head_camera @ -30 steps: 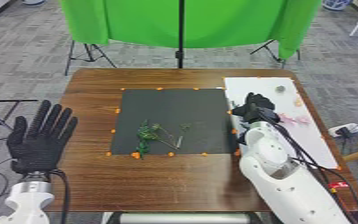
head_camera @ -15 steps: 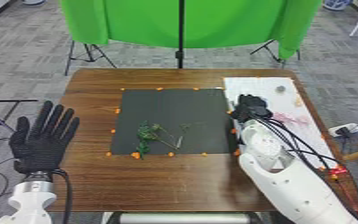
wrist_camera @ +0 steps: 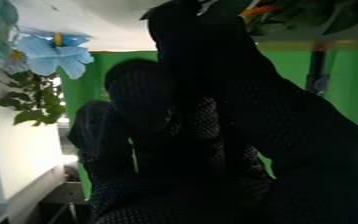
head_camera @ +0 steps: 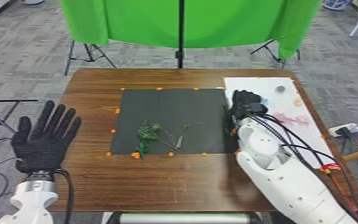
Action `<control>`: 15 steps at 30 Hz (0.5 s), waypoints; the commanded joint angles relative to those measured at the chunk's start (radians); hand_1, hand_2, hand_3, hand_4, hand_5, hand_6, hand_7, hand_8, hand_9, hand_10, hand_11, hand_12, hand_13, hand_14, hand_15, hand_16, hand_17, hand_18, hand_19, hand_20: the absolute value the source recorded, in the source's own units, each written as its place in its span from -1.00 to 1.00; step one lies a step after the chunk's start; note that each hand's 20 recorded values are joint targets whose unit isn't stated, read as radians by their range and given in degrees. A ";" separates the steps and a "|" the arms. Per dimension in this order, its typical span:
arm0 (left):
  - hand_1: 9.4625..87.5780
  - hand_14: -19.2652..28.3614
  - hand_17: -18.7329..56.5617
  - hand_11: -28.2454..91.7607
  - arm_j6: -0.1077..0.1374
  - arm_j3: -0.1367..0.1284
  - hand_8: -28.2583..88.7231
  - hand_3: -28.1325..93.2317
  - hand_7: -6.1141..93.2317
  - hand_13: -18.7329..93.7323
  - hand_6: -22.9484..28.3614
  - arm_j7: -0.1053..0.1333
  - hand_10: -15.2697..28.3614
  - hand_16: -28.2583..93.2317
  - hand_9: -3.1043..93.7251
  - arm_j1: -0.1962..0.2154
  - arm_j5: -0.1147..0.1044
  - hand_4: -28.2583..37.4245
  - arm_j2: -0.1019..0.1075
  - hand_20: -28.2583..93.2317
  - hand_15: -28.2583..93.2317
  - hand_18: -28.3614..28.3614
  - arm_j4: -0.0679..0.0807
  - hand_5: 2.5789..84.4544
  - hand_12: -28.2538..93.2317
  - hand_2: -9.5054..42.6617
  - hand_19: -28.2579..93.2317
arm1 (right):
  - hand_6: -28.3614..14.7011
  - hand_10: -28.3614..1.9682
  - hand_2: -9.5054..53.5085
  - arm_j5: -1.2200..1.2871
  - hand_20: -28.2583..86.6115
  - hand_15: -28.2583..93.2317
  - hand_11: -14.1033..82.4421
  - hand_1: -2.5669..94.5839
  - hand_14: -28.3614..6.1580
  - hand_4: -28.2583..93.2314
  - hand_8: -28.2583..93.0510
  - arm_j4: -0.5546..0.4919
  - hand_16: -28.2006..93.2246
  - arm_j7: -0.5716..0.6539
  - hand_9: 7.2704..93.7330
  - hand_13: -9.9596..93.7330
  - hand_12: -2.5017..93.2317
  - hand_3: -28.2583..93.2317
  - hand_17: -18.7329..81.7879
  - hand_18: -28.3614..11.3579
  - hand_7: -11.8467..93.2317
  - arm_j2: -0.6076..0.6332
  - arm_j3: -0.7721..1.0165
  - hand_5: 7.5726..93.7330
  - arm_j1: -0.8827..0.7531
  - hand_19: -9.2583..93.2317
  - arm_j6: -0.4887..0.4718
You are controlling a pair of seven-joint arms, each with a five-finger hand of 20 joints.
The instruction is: Arrange flowers
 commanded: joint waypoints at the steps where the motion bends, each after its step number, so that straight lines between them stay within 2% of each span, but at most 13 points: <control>1: -0.65 0.42 -0.69 -0.31 0.002 0.003 -0.65 0.73 -0.75 -0.22 0.21 -0.010 0.31 -0.60 -0.21 0.019 -0.015 -1.00 -0.004 -0.36 -0.19 0.43 0.002 -0.06 -0.40 -0.14 -0.09 | 0.28 0.24 -1.00 0.108 0.36 0.41 -0.43 0.32 0.19 -1.00 -0.39 -0.120 0.26 0.034 1.00 0.70 -0.09 0.81 0.18 -0.88 -0.01 0.035 0.021 0.80 -0.109 1.00 0.058; 6: -0.65 0.42 -0.69 -0.31 0.008 0.006 -0.65 0.72 -0.75 -0.22 0.21 -0.010 0.31 -0.60 -0.22 0.014 -0.015 -1.00 -0.001 -0.36 -0.19 0.43 0.003 -0.06 -0.40 -0.15 -0.09 | 0.28 0.20 -1.00 0.131 0.35 0.44 -0.41 0.30 0.16 -1.00 -0.36 -0.243 0.28 0.041 1.00 0.69 -0.07 0.85 0.18 -0.93 -0.02 0.069 0.023 0.81 -0.156 1.00 0.062; 8: -0.65 0.42 -0.69 -0.31 0.007 0.009 -0.65 0.72 -0.75 -0.22 0.22 -0.008 0.31 -0.60 -0.21 0.009 -0.014 -1.00 0.001 -0.36 -0.19 0.43 0.006 -0.06 -0.40 -0.15 -0.09 | 0.29 0.21 -1.00 0.137 0.34 0.45 -0.41 0.29 0.16 -1.00 -0.33 -0.284 0.29 0.042 1.00 0.69 -0.06 0.86 0.19 -0.95 -0.01 0.076 0.035 0.80 -0.175 1.00 0.007; 11: -0.65 0.42 -0.69 -0.31 0.009 0.015 -0.65 0.72 -0.75 -0.22 0.22 -0.010 0.31 -0.60 -0.21 0.005 -0.015 -1.00 0.002 -0.36 -0.18 0.43 0.008 -0.05 -0.40 -0.14 -0.09 | 0.26 0.14 -1.00 0.177 0.38 0.50 -0.46 0.23 0.11 -0.96 -0.36 -0.313 0.23 0.042 0.93 0.58 -0.05 0.84 0.17 -0.89 0.05 0.077 0.046 0.67 -0.193 1.00 -0.048; 13: -0.65 0.42 -0.69 -0.31 0.010 0.017 -0.65 0.72 -0.75 -0.22 0.22 -0.010 0.31 -0.60 -0.21 0.005 -0.015 -1.00 0.002 -0.36 -0.18 0.43 0.007 -0.05 -0.40 -0.14 -0.09 | 0.19 0.06 -1.00 0.198 0.42 0.56 -0.45 0.20 -0.01 -0.95 -0.42 -0.334 0.20 0.048 0.82 0.47 -0.09 0.82 0.16 -0.86 0.04 0.076 0.057 0.55 -0.204 1.00 -0.099; 15: -0.65 0.42 -0.69 -0.31 0.011 0.019 -0.65 0.72 -0.75 -0.22 0.21 -0.010 0.31 -0.60 -0.21 0.006 -0.015 -1.00 0.003 -0.36 -0.18 0.43 0.007 -0.05 -0.40 -0.14 -0.09 | 0.09 -0.07 -1.00 0.202 0.45 0.61 -0.42 0.14 -0.13 -0.94 -0.50 -0.350 0.14 0.056 0.67 0.39 -0.12 0.81 0.14 -0.82 0.00 0.075 0.059 0.41 -0.214 1.00 -0.100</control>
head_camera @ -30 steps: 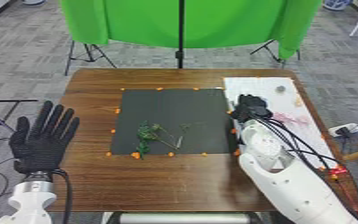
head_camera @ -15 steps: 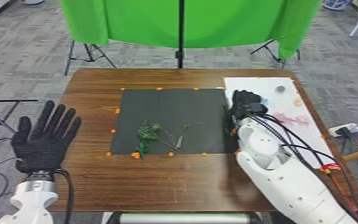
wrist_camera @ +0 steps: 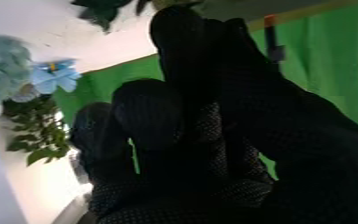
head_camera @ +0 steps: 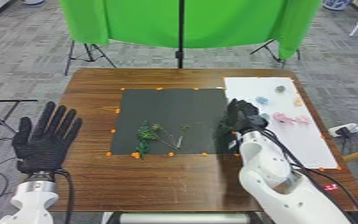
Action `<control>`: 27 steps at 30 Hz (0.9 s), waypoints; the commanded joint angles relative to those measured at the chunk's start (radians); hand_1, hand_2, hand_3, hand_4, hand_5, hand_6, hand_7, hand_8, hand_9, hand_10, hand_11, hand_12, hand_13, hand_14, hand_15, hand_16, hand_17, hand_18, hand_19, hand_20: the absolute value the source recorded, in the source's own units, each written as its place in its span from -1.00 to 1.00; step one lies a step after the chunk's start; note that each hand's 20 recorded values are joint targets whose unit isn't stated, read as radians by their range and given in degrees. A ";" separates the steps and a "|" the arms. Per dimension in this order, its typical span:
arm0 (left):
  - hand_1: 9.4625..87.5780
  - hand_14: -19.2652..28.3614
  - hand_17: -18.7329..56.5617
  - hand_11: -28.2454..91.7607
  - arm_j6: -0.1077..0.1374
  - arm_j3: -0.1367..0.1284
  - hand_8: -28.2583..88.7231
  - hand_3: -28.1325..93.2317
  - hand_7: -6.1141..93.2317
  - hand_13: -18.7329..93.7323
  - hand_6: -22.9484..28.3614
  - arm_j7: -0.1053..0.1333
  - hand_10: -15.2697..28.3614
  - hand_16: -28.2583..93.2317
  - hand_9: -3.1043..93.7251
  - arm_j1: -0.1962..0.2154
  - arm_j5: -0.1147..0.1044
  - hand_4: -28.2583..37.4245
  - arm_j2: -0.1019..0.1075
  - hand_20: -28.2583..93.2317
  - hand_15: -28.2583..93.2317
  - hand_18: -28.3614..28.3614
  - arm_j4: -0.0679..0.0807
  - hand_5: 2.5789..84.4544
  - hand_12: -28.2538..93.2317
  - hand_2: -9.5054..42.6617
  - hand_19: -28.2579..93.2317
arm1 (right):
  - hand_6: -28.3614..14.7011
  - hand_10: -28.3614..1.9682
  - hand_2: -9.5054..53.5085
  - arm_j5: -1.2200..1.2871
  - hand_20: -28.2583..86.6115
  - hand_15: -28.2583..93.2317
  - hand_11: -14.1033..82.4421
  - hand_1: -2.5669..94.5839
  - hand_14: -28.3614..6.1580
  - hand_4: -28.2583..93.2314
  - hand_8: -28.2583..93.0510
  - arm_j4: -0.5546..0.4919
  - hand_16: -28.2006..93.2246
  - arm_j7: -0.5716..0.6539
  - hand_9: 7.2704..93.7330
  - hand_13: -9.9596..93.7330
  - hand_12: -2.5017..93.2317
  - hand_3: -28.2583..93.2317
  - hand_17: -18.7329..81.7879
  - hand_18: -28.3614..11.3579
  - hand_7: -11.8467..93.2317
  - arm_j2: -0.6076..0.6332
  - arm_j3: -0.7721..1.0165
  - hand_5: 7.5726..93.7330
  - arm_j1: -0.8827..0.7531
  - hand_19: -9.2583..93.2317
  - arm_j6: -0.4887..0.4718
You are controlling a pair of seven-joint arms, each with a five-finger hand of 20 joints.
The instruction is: Arrange flowers
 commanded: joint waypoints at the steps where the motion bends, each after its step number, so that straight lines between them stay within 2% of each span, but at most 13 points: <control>1: -0.65 0.42 -0.69 -0.31 0.011 0.014 -0.65 0.72 -0.75 -0.22 0.22 -0.007 0.31 -0.60 -0.21 0.006 -0.007 -1.00 0.001 -0.36 -0.18 0.43 0.007 -0.05 -0.40 -0.14 -0.09 | 0.07 -0.09 -1.00 0.051 0.45 0.64 -0.39 0.13 -0.17 -0.94 -0.52 -0.060 0.12 0.016 0.64 0.39 -0.11 0.80 0.14 -0.82 -0.03 0.001 0.028 0.38 -0.035 1.00 -0.120; 5: -0.65 0.42 -0.69 -0.31 0.017 0.012 -0.65 0.72 -0.75 -0.22 0.22 -0.001 0.31 -0.60 -0.21 0.012 -0.007 -1.00 0.000 -0.36 -0.18 0.44 0.005 -0.05 -0.39 -0.14 -0.08 | 0.08 -0.13 -1.00 0.072 0.46 0.73 -0.25 0.08 -0.26 -0.92 -0.57 -0.059 0.01 0.007 0.63 0.40 -0.11 0.79 0.14 -0.81 -0.18 -0.005 0.024 0.41 -0.029 1.00 -0.166; 7: -0.65 0.42 -0.69 -0.30 0.016 0.012 -0.65 0.72 -0.75 -0.22 0.22 0.000 0.31 -0.60 -0.21 0.016 -0.009 -1.00 -0.003 -0.36 -0.18 0.44 0.003 -0.05 -0.39 -0.14 -0.08 | 0.11 -0.19 -1.00 0.094 0.41 0.67 -0.27 0.05 -0.26 -0.92 -0.57 -0.058 0.00 0.008 0.62 0.40 -0.25 0.82 0.13 -0.82 -0.35 -0.010 0.027 0.43 -0.027 1.00 -0.194; 8: -0.65 0.42 -0.70 -0.30 0.017 0.014 -0.65 0.72 -0.75 -0.22 0.22 -0.004 0.31 -0.60 -0.21 0.011 -0.008 -1.00 -0.003 -0.36 -0.18 0.44 0.005 -0.05 -0.39 -0.14 -0.08 | 0.12 -0.23 -1.00 0.109 0.37 0.62 -0.28 0.04 -0.24 -0.92 -0.58 -0.064 0.00 0.016 0.60 0.40 -0.34 0.83 0.12 -0.83 -0.37 -0.011 0.030 0.44 -0.030 1.00 -0.205; 12: -0.65 0.42 -0.70 -0.30 0.026 0.012 -0.65 0.72 -0.75 -0.22 0.22 -0.003 0.31 -0.60 -0.21 0.018 -0.009 -1.00 -0.005 -0.36 -0.18 0.44 0.002 -0.05 -0.39 -0.14 -0.08 | 0.13 -0.28 -1.00 0.125 0.28 0.51 -0.29 0.08 -0.18 -0.92 -0.55 -0.075 0.01 0.004 0.55 0.41 -0.52 0.78 0.10 -0.83 -0.39 -0.014 0.025 0.56 -0.040 1.00 -0.222; 14: -0.65 0.42 -0.70 -0.30 0.033 0.009 -0.65 0.72 -0.75 -0.22 0.22 -0.008 0.31 -0.60 -0.21 0.021 -0.005 -1.00 -0.007 -0.36 -0.18 0.44 -0.001 -0.05 -0.39 -0.13 -0.08 | 0.12 -0.29 -1.00 0.145 0.27 0.50 -0.29 0.09 -0.19 -0.92 -0.54 -0.088 0.00 0.005 0.54 0.41 -0.54 0.77 0.09 -0.83 -0.39 -0.013 0.025 0.59 -0.050 1.00 -0.234; 27: -0.65 0.43 -0.70 -0.30 0.029 -0.001 -0.65 0.73 -0.74 -0.21 0.22 -0.006 0.32 -0.61 -0.21 0.022 -0.008 -1.00 -0.009 -0.36 -0.16 0.44 0.000 -0.05 -0.39 -0.11 -0.07 | 0.11 -0.29 -1.00 0.168 0.26 0.51 -0.30 0.07 -0.21 -0.92 -0.51 -0.155 -0.04 -0.024 0.56 0.43 -0.58 0.76 0.09 -0.83 -0.39 -0.024 -0.006 0.64 -0.097 1.00 -0.245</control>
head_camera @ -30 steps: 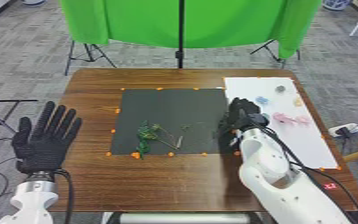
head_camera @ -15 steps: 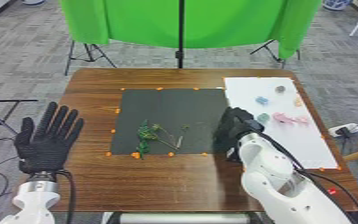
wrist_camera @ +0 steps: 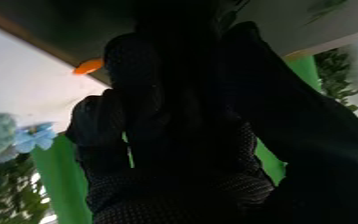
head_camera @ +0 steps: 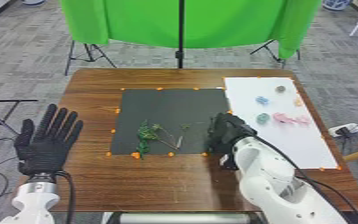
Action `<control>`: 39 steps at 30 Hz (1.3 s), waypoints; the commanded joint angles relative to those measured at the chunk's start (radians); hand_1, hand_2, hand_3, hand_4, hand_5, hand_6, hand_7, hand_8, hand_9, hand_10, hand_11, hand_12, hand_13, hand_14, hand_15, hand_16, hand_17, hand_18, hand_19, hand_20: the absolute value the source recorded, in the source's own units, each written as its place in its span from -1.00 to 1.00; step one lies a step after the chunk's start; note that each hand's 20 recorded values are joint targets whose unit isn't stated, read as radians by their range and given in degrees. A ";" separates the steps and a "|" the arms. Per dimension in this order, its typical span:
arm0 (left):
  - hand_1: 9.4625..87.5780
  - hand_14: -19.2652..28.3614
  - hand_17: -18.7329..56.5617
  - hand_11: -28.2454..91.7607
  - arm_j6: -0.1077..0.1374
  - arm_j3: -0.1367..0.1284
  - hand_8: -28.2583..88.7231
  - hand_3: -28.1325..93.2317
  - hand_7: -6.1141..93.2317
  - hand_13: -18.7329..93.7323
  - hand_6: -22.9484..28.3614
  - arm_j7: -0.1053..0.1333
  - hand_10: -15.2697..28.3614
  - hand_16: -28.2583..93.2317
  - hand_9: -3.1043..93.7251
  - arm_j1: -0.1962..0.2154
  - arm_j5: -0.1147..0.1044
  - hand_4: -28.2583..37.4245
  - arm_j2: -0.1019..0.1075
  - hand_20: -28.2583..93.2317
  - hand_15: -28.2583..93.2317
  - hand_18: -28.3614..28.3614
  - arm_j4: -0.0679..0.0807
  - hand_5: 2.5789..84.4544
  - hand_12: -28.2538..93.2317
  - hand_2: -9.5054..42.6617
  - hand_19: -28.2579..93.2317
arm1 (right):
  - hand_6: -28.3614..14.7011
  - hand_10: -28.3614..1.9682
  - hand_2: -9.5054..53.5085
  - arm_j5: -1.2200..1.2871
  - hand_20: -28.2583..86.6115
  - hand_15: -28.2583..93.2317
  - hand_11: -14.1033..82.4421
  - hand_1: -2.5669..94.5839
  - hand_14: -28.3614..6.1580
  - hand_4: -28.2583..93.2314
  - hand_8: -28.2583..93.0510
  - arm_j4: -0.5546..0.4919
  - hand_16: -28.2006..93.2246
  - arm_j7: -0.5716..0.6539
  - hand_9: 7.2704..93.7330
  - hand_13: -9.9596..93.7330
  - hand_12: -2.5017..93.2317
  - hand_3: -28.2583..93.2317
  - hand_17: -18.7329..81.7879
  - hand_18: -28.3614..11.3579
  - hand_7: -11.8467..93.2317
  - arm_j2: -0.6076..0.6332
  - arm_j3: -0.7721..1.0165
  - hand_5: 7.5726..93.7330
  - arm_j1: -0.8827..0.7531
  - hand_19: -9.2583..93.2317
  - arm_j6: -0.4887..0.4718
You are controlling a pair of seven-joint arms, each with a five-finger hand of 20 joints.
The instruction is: Arrange flowers
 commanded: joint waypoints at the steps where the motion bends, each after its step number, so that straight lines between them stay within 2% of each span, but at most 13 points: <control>1: -0.65 0.43 -0.70 -0.30 0.007 -0.003 -0.65 0.73 -0.74 -0.21 0.22 -0.009 0.32 -0.61 -0.21 0.011 -0.006 -1.00 -0.009 -0.36 -0.16 0.44 0.002 -0.05 -0.39 -0.11 -0.07 | 0.11 -0.30 -1.00 0.000 0.26 0.51 -0.30 0.07 -0.21 -0.92 -0.51 -0.012 -0.04 -0.028 0.56 0.43 -0.58 0.76 0.09 -0.83 -0.39 -0.009 -0.035 0.64 -0.025 1.00 -0.010; 19: -0.65 0.43 -0.70 -0.29 0.007 -0.002 -0.65 0.73 -0.75 -0.21 0.22 -0.009 0.32 -0.61 -0.21 0.020 -0.010 -1.00 -0.015 -0.36 -0.16 0.44 0.001 -0.05 -0.39 -0.11 -0.07 | 0.09 -0.31 -1.00 0.001 0.26 0.53 -0.37 0.04 -0.23 -0.93 -0.51 0.009 -0.11 -0.024 0.44 0.41 -0.62 0.76 0.09 -0.82 -0.38 -0.008 -0.028 0.61 -0.004 1.00 0.031; 21: -0.65 0.43 -0.70 -0.29 0.007 -0.002 -0.65 0.72 -0.75 -0.21 0.22 -0.014 0.32 -0.61 -0.21 0.018 -0.009 -1.00 -0.015 -0.36 -0.16 0.44 0.002 -0.05 -0.39 -0.11 -0.07 | 0.09 -0.31 -1.00 0.020 0.26 0.53 -0.38 0.02 -0.24 -0.93 -0.51 -0.001 -0.12 -0.004 0.42 0.39 -0.62 0.76 0.08 -0.82 -0.37 -0.006 -0.031 0.60 -0.013 1.00 0.073; 23: -0.65 0.43 -0.70 -0.29 0.010 -0.002 -0.65 0.72 -0.74 -0.21 0.22 -0.012 0.32 -0.61 -0.21 0.020 -0.011 -1.00 -0.015 -0.36 -0.16 0.44 0.000 -0.05 -0.39 -0.11 -0.07 | 0.09 -0.39 -1.00 0.043 0.26 0.54 -0.39 -0.01 -0.25 -0.94 -0.48 -0.019 -0.15 0.013 0.32 0.34 -0.63 0.77 0.08 -0.82 -0.34 -0.006 -0.030 0.58 -0.025 1.00 0.118; 28: -0.65 0.43 -0.70 -0.30 0.012 -0.001 -0.65 0.73 -0.74 -0.21 0.22 -0.015 0.32 -0.61 -0.21 0.013 -0.010 -1.00 -0.012 -0.36 -0.15 0.44 0.002 -0.05 -0.39 -0.11 -0.07 | 0.05 -0.50 -1.00 0.017 0.28 0.57 -0.39 -0.10 -0.30 -0.95 -0.43 -0.059 -0.21 0.025 0.21 0.29 -0.64 0.78 0.09 -0.83 -0.05 0.002 -0.032 0.46 -0.045 1.00 0.181; 35: -0.65 0.43 -0.70 -0.29 0.013 0.001 -0.65 0.73 -0.74 -0.21 0.22 -0.018 0.32 -0.61 -0.21 0.008 -0.011 -1.00 -0.012 -0.36 -0.15 0.44 0.004 -0.04 -0.39 -0.10 -0.07 | 0.06 -0.55 -1.00 0.015 0.30 0.54 -0.40 -0.19 -0.32 -0.94 -0.49 -0.080 -0.22 0.050 0.27 0.35 -0.65 0.81 0.12 -0.85 -0.10 0.008 -0.013 0.40 -0.061 1.00 0.188; 37: -0.65 0.43 -0.70 -0.29 0.015 0.003 -0.65 0.73 -0.74 -0.21 0.22 -0.017 0.32 -0.61 -0.21 0.008 -0.011 -1.00 -0.013 -0.36 -0.15 0.44 0.004 -0.04 -0.39 -0.10 -0.07 | 0.06 -0.57 -1.00 0.013 0.31 0.54 -0.41 -0.22 -0.32 -0.93 -0.58 -0.091 -0.21 0.051 0.26 0.35 -0.65 0.82 0.12 -0.86 -0.09 0.020 0.009 0.36 -0.079 1.00 0.172; 39: -0.65 0.43 -0.70 -0.29 0.016 0.002 -0.65 0.73 -0.74 -0.21 0.22 -0.014 0.32 -0.61 -0.21 0.012 -0.010 -1.00 -0.012 -0.36 -0.15 0.44 0.002 -0.04 -0.39 -0.10 -0.07 | 0.06 -0.60 -1.00 0.049 0.31 0.53 -0.42 -0.21 -0.35 -0.92 -0.54 -0.112 -0.21 0.043 0.23 0.32 -0.65 0.80 0.12 -0.86 -0.09 0.031 0.048 0.42 -0.106 1.00 0.127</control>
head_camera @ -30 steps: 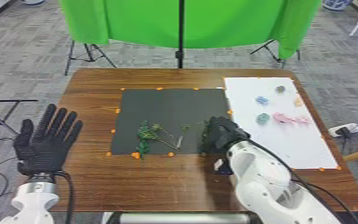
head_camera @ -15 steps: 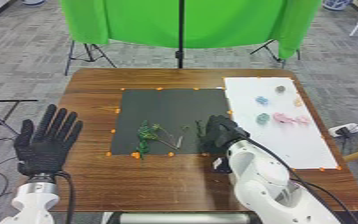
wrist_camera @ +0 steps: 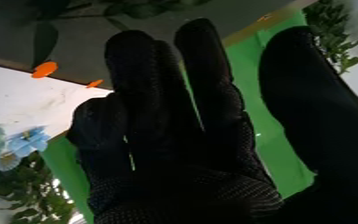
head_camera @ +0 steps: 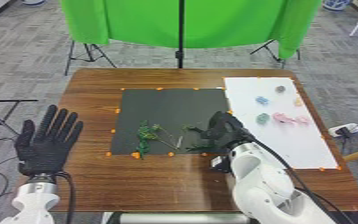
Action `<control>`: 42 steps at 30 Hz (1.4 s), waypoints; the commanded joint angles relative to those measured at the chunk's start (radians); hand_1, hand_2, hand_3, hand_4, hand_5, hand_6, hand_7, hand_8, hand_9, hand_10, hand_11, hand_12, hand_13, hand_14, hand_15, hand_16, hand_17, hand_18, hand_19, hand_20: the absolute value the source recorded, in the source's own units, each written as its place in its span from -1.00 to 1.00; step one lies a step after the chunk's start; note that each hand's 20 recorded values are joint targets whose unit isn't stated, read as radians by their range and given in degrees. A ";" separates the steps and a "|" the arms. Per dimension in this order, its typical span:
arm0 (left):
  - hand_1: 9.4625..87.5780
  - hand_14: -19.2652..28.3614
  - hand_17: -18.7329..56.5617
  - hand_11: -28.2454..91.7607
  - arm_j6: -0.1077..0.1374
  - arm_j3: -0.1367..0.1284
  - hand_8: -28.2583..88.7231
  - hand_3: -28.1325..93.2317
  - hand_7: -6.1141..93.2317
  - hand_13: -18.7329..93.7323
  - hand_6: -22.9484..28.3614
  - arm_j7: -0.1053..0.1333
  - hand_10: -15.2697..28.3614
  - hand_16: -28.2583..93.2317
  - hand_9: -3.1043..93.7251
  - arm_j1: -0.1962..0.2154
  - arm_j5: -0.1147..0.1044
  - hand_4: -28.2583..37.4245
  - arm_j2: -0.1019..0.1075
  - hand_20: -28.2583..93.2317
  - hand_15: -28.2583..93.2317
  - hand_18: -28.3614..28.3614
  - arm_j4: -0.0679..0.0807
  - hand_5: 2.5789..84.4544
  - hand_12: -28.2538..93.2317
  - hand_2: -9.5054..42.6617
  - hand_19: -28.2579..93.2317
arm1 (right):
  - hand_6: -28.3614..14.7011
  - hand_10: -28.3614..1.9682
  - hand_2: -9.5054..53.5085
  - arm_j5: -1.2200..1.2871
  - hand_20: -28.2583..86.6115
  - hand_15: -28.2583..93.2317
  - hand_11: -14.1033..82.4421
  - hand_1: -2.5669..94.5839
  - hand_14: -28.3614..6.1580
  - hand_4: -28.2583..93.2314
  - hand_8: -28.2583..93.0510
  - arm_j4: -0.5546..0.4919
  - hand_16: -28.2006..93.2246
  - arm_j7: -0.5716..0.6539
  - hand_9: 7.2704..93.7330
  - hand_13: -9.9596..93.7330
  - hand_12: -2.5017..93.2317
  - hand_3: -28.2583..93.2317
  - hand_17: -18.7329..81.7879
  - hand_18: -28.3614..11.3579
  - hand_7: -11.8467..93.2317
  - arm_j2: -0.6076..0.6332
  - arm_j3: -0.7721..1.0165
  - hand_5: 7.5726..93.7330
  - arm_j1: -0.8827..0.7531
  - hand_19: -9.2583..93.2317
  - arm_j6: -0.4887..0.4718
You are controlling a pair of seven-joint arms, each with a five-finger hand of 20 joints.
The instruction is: Arrange flowers
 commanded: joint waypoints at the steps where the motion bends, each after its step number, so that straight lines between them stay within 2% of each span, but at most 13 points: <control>1: -0.65 0.43 -0.70 -0.29 0.013 0.002 -0.65 0.73 -0.74 -0.21 0.22 -0.007 0.32 -0.61 -0.21 0.011 -0.006 -1.00 -0.004 -0.36 -0.15 0.44 0.002 -0.04 -0.39 -0.11 -0.07 | 0.07 -0.62 -1.00 0.024 0.31 0.54 -0.43 -0.22 -0.38 -0.91 -0.51 -0.051 -0.22 0.003 0.22 0.30 -0.65 0.80 0.11 -0.85 -0.11 0.042 0.087 0.49 -0.069 1.00 -0.085; 3: -0.65 0.43 -0.70 -0.29 0.017 -0.002 -0.65 0.73 -0.74 -0.21 0.22 0.000 0.32 -0.61 -0.21 0.020 -0.007 -1.00 -0.005 -0.36 -0.15 0.44 -0.002 -0.04 -0.39 -0.10 -0.07 | 0.11 -0.62 -0.90 0.025 0.31 0.54 -0.44 -0.26 -0.42 -0.89 -0.57 -0.059 -0.22 -0.016 0.19 0.26 -0.66 0.79 0.09 -0.86 -0.15 0.054 0.101 0.66 -0.083 1.00 -0.128; 5: -0.65 0.43 -0.70 -0.29 0.017 -0.002 -0.65 0.73 -0.74 -0.21 0.22 -0.001 0.33 -0.61 -0.21 0.017 -0.004 -1.00 -0.005 -0.36 -0.15 0.44 0.000 -0.04 -0.39 -0.10 -0.07 | 0.15 -0.61 -0.83 0.020 0.31 0.55 -0.45 -0.29 -0.44 -0.87 -0.71 -0.063 -0.23 -0.027 0.17 0.24 -0.67 0.79 0.08 -0.87 -0.16 0.059 0.109 0.75 -0.087 1.00 -0.169; 8: -0.65 0.43 -0.70 -0.29 0.014 -0.001 -0.65 0.73 -0.74 -0.21 0.22 -0.004 0.33 -0.61 -0.21 0.017 -0.004 -1.00 -0.007 -0.36 -0.15 0.44 0.001 -0.04 -0.39 -0.10 -0.07 | 0.16 -0.60 -0.79 0.029 0.32 0.56 -0.47 -0.30 -0.46 -0.87 -0.75 -0.055 -0.23 -0.020 0.14 0.20 -0.67 0.78 0.06 -0.88 -0.30 0.047 0.112 0.80 -0.083 1.00 -0.212; 12: -0.65 0.43 -0.70 -0.29 0.013 0.003 -0.65 0.73 -0.74 -0.21 0.22 -0.006 0.33 -0.61 -0.21 0.013 -0.001 -1.00 -0.008 -0.36 -0.15 0.44 0.001 -0.04 -0.39 -0.10 -0.07 | 0.18 -0.60 -0.79 0.039 0.32 0.57 -0.48 -0.31 -0.50 -0.86 -0.74 -0.044 -0.23 -0.022 0.12 0.18 -0.66 0.78 0.05 -0.89 -0.47 0.027 0.105 0.76 -0.070 1.00 -0.275; 20: -0.65 0.43 -0.70 -0.29 0.011 0.002 -0.65 0.72 -0.74 -0.21 0.22 -0.001 0.33 -0.61 -0.21 0.019 0.000 -1.00 -0.009 -0.36 -0.15 0.44 0.000 -0.04 -0.39 -0.10 -0.07 | 0.15 -0.50 -0.77 0.055 0.32 0.62 -0.41 -0.27 -0.50 -0.87 -0.74 -0.028 -0.21 -0.020 0.28 0.20 -0.64 0.76 0.04 -0.88 -0.57 0.012 0.091 0.71 -0.052 1.00 -0.340; 29: -0.65 0.43 -0.70 -0.30 0.015 0.002 -0.65 0.72 -0.74 -0.21 0.22 0.000 0.33 -0.61 -0.21 0.019 -0.004 -1.00 -0.007 -0.36 -0.15 0.44 -0.002 -0.04 -0.39 -0.10 -0.07 | 0.12 -0.44 -0.75 0.087 0.30 0.61 -0.40 -0.26 -0.47 -0.88 -0.73 -0.053 -0.20 -0.044 0.36 0.23 -0.62 0.77 0.04 -0.87 -0.59 0.005 0.083 0.65 -0.057 1.00 -0.376; 42: -0.65 0.43 -0.70 -0.29 0.026 0.010 -0.65 0.73 -0.74 -0.21 0.22 -0.008 0.33 -0.61 -0.21 0.003 -0.007 -1.00 -0.008 -0.36 -0.15 0.44 0.004 -0.04 -0.39 -0.09 -0.06 | 0.21 -0.52 -0.78 0.113 0.24 0.62 -0.40 -0.27 -0.51 -0.89 -0.73 -0.054 -0.19 -0.052 0.25 0.17 -0.62 0.79 -0.01 -0.89 -0.56 -0.049 0.045 0.57 -0.025 0.99 -0.448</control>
